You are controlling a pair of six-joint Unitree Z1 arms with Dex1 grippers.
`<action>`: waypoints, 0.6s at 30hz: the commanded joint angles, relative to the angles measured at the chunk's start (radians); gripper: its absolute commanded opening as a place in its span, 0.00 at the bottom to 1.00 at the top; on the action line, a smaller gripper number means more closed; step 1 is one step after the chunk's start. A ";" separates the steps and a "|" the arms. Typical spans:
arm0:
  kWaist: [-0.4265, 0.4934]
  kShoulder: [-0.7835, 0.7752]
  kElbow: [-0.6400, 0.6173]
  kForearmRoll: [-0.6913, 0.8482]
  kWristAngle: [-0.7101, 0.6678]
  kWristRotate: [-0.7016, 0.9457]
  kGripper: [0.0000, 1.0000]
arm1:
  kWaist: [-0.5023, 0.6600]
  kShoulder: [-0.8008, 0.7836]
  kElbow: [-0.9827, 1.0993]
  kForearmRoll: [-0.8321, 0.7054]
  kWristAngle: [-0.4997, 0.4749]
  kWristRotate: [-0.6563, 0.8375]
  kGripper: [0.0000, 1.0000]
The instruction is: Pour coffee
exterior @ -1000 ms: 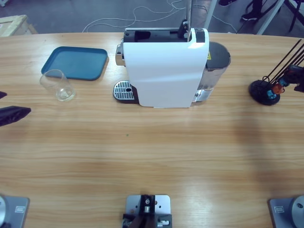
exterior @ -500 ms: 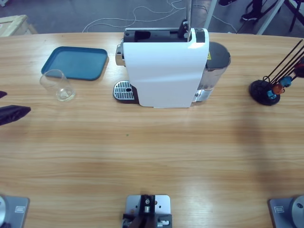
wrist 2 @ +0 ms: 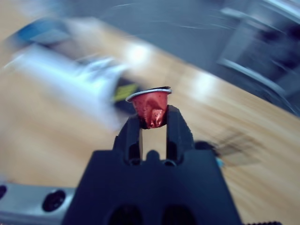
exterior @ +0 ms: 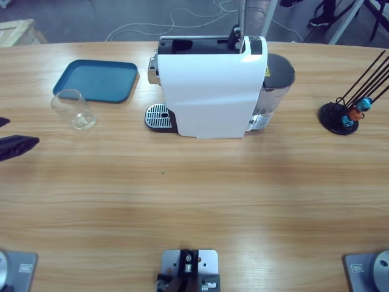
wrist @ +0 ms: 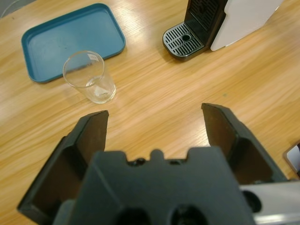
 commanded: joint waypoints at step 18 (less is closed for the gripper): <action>-0.005 -0.002 0.052 -0.046 0.006 0.017 0.97 | 0.129 0.783 -0.585 0.127 0.261 -0.669 0.04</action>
